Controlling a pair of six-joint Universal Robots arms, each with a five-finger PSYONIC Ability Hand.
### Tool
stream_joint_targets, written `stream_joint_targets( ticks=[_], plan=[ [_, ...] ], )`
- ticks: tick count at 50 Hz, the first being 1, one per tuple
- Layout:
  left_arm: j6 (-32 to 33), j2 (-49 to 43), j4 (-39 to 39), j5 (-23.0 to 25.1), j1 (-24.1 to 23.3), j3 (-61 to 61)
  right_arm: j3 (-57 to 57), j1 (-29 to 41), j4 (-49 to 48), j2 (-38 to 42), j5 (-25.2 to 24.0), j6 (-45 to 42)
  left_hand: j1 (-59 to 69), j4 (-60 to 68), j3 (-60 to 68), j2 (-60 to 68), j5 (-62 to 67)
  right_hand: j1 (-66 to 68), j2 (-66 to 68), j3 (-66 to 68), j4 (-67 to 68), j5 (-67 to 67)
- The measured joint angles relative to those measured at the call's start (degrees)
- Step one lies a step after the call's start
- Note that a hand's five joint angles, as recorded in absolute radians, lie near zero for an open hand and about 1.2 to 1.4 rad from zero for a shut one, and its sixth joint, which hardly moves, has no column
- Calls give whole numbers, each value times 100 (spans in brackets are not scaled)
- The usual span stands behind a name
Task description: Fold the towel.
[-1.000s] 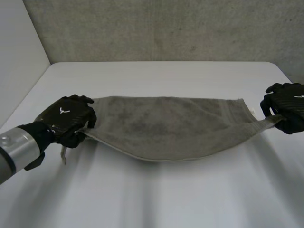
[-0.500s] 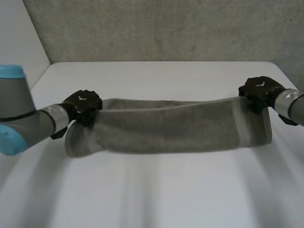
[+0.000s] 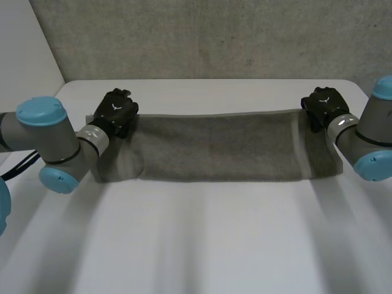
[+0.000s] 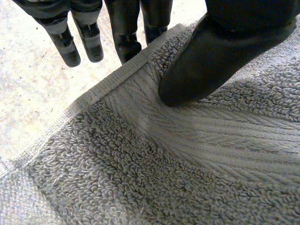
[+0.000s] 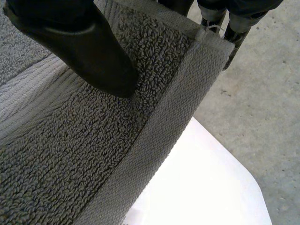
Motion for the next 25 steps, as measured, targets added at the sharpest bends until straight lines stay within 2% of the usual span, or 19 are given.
stream_joint_targets(
  ticks=[17, 22, 25],
  plan=[
    [5, -521, 376, -34, -105, 268, -756, 63, -96, 691, 180, 5, -170, 0, 0, -187, -174, -122, -95, 0, 0, -108],
    [5, -535, 466, -165, -134, 265, -956, 91, -86, 810, 253, -3, -4109, 0, 0, -4121, -4208, -2663, -2586, 0, 0, -2696],
    [5, -439, 480, -293, -166, 228, -990, 103, -83, 741, 359, 4, -5141, 0, 0, -5249, -5519, -3964, -3866, 0, 0, -4104]
  ],
)
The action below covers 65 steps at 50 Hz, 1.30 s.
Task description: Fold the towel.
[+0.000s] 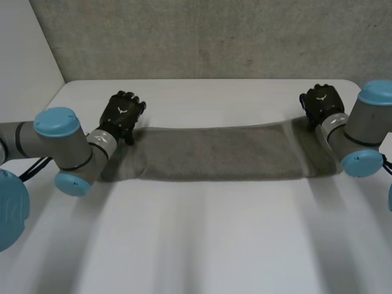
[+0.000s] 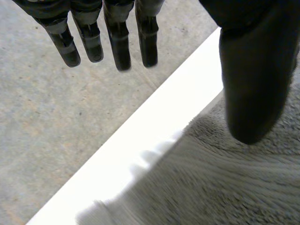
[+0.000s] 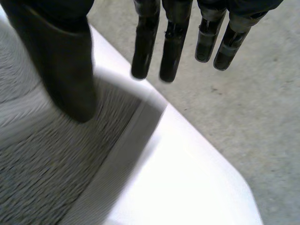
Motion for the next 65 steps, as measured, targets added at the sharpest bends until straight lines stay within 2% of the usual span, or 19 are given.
stream_joint_targets(
  ticks=[4, 5, 7, 17, 20, 26, 32, 38, 46, 54, 57, 59, 62, 65],
  plan=[
    [-2, 295, 14, -175, -37, -141, 76, 37, 5, -268, 134, 25, -502, 0, 0, -644, -681, -1652, -1683, 0, 0, -2005],
    [-4, 385, 21, -209, -42, -190, 107, 43, 5, -330, 153, 32, -502, 0, 0, -647, -685, -1830, -1869, 0, 0, -2115],
    [-10, 634, 36, -285, -50, -336, 279, 58, 0, -575, 192, 68, -502, 0, 0, -647, -684, -2132, -2214, 0, 0, -2132],
    [-71, 1938, 50, -380, -68, -1560, 1772, 5, -8, -1952, 90, 373, -502, 0, 0, -647, -685, -2232, -2224, 0, 0, -2132],
    [-104, 2430, 39, -379, -83, -2137, 2477, -12, 71, -2418, -72, 412, -502, 0, 0, -647, -685, -2257, -2224, 0, 0, -2132],
    [-344, 3168, 26, -378, -153, -3051, 3376, -100, 427, -2816, -459, 365, -502, 0, 0, -647, -685, -2262, -2224, 0, 0, -2132],
    [-903, 3691, 7, -375, -210, -3758, 3984, -391, 676, -2851, -812, 81, -502, 0, 0, -647, -684, -2044, -2096, 0, 0, -1909],
    [-1328, 3855, -6, -372, -220, -4100, 4236, -595, 403, -2728, -971, -305, -502, 0, 0, -647, -684, -1548, -1635, 0, 0, -1255],
    [-1438, 3795, -5, -376, -209, -4172, 4172, -686, -93, -2389, -977, -467, -502, 0, 0, -647, -685, -939, -950, 0, 0, -692],
    [-1417, 3768, 0, -377, -193, -4153, 3953, -700, -189, -2001, -925, -462, -502, 0, 0, -647, -684, -824, -899, 0, 0, -634],
    [-1415, 3764, 1, -377, -195, -4154, 3868, -699, -184, -1885, -915, -461, -502, 0, 0, -647, -684, 145, 75, 0, 0, 339],
    [-1415, 3760, 1, -377, -197, -4160, 3794, -702, -183, -1801, -907, -462, -502, 0, 0, -647, -684, 1545, 1543, 0, 0, 1659],
    [-1414, 3760, 1, -377, -198, -4173, 3722, -727, -178, -1742, -899, -463, -502, 0, 0, -647, -684, 2798, 2986, 0, 0, 3177],
    [-1414, 3761, 2, -377, -196, -4182, 3655, -793, -171, -1712, -892, -464, -502, 0, 0, -647, -684, 3763, 3673, 0, 0, 4055]
  ],
)
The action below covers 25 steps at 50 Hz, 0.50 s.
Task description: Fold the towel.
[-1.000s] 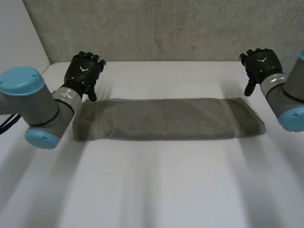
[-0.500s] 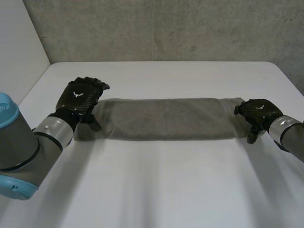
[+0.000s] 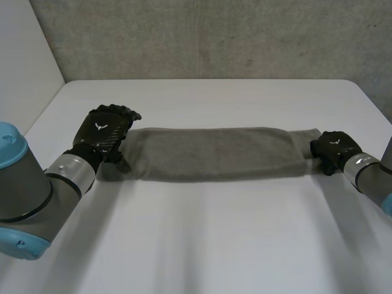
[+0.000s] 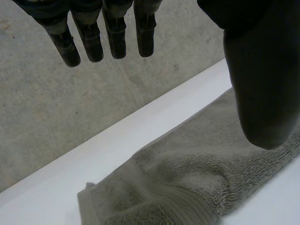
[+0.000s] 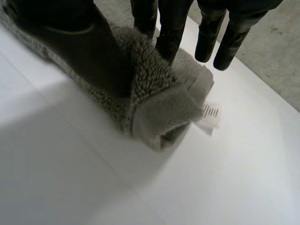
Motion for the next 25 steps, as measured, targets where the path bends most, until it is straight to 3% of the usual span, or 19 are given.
stream_joint_targets(
  ticks=[9, 17, 25],
  plan=[
    [-1, 26, -6, 0, 40, -20, -109, -589, 86, -74, -5, -181, 0, 0, 0, 0, 0, 67, 0, 0, 0, 10],
    [-1, 73, -10, 0, 76, -68, -603, -1252, 311, -458, 32, -1101, 0, 0, 0, 0, 0, 95, 0, 0, 0, 15],
    [-1, 89, -10, 0, 64, -85, -1304, -689, 661, -1040, 35, -1108, 0, 0, 0, 0, 0, 100, 7, 0, 0, 18]
  ],
)
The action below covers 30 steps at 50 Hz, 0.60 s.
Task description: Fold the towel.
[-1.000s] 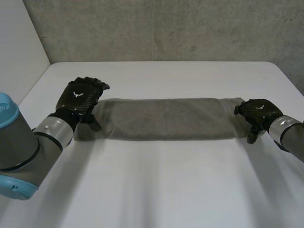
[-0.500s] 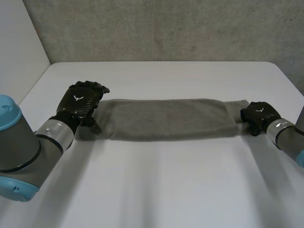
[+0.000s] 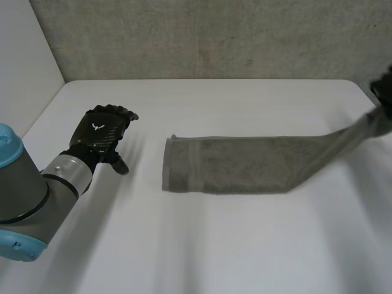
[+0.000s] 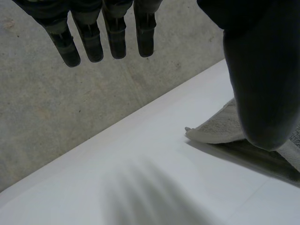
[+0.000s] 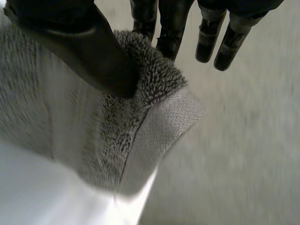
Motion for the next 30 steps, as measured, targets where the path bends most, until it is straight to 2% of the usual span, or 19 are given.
stream_joint_targets(
  ticks=[7, 8, 13, 17, 20, 24, 27, 30],
  plan=[
    [0, -1, 0, -24, -48, -1, -221, 1809, 2, -178, 80, 269, 0, 0, 0, 0, 0, 2, 57, 0, 0, 1],
    [0, -2, 0, -40, -55, -2, -248, 2271, -18, -95, 136, 269, 0, 0, 0, 0, 0, 3, 58, 0, 0, 2],
    [-2, -2, 0, -109, -68, -7, -390, 3690, -175, 463, 394, 96, -1, 0, 0, 0, 0, 5, 58, 0, 0, 2],
    [-3, -7, 0, -137, -72, -8, -529, 4466, -320, 1014, 583, -132, -1, 0, 0, 0, 0, -61, 8, 0, 0, -71],
    [-4, -12, 1, -145, -78, -8, -655, 4873, -403, 1404, 755, -295, -1, 0, 0, 0, 0, -1292, -1212, 0, 0, -1272],
    [-7, -24, 5, -145, -120, 7, -796, 5127, -465, 1702, 1063, -367, -1, 0, 0, 0, 0, -3560, -3423, 0, 0, -3651],
    [-8, -40, 10, -143, -193, 48, -795, 5119, -460, 1624, 1250, -264, -1, 0, 0, 0, 0, -4919, -4740, 0, 0, -5258],
    [-9, -61, 21, -142, -299, 117, -660, 4978, -426, 1336, 1367, -52, -1, 0, 0, 0, 0, -5898, -5752, 0, 0, -6209]
  ],
)
